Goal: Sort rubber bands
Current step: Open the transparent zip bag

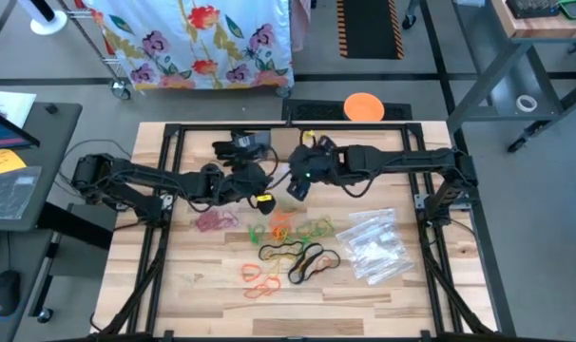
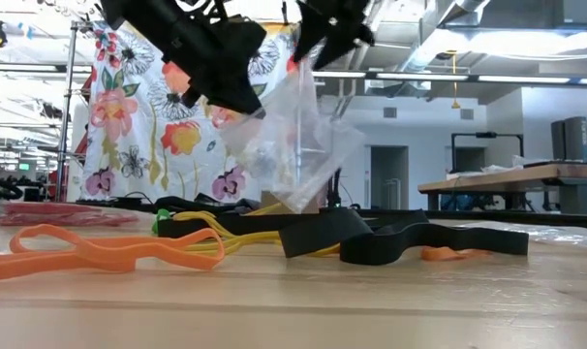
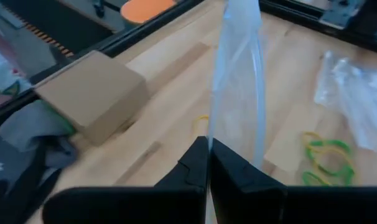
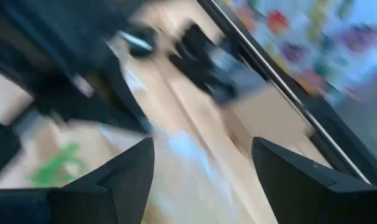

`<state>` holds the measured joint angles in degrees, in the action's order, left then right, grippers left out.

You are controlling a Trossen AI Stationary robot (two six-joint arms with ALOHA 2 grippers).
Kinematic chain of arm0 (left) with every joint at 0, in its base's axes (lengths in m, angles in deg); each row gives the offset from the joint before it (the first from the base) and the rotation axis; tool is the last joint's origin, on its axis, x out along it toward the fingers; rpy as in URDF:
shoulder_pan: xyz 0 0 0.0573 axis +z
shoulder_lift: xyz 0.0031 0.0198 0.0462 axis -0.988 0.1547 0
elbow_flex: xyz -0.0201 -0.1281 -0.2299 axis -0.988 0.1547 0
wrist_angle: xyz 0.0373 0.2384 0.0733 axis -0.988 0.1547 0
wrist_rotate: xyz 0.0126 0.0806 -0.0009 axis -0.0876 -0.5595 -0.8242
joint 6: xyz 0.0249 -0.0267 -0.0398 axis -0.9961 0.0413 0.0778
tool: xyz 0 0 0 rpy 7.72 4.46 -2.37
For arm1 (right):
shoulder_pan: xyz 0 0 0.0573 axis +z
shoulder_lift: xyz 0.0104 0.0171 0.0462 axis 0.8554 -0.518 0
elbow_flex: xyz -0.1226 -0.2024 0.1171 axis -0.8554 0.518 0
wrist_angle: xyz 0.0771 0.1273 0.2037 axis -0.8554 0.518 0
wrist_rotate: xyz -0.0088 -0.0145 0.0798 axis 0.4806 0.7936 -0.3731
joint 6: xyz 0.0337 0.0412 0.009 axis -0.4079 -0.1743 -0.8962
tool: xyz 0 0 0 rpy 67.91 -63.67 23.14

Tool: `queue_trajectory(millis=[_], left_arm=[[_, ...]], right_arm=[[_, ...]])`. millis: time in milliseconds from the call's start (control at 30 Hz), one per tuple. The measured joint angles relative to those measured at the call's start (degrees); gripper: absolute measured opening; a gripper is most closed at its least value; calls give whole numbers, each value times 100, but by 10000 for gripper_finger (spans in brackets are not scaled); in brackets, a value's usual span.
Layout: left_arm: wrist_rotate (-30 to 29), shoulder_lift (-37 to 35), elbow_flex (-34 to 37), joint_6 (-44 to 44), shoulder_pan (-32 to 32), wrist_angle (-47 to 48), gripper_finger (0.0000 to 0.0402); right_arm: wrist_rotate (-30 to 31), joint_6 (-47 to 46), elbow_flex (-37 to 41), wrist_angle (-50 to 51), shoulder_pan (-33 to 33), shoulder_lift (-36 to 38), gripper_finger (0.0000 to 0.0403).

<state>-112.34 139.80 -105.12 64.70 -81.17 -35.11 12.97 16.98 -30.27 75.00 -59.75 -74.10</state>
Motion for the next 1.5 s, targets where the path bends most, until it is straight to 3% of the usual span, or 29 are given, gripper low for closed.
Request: queue_trajectory(millis=[100, 200, 367, 500, 700, 867, 1033, 1167, 1500], left_arm=[[98, -103, 8, -108, 129, 52, 0], [415, -322, 8, -170, 275, 48, 0], [1313, -595, 8, -140, 416, -252, 0], [1346, -620, 8, 138, 418, -481, 0], [556, -621, 8, 370, 342, -491, 0], [63, -759, 278, 479, 127, -922, 0], [482, -957, 970, 25, -47, -2319, 0], [725, -986, 1278, -225, -68, -3152, 0], [504, -982, 1302, -378, 2, -3296, 0]], right_arm=[[414, -436, -1, 811, 115, 56, 265], [421, -616, 24, 1327, 221, 79, 265], [284, -599, 250, 1222, 219, 83, 257], [-180, -409, 510, -118, 142, 83, 247], [-275, -279, 662, -1207, 168, 94, 232], [-297, -373, 1508, -2611, 61, 233, 224], [-560, -480, 2562, -4349, -156, 742, 219], [-1141, -493, 3131, -5667, -256, 964, 219], [-1291, -351, 3193, -5844, -51, 935, 219]])
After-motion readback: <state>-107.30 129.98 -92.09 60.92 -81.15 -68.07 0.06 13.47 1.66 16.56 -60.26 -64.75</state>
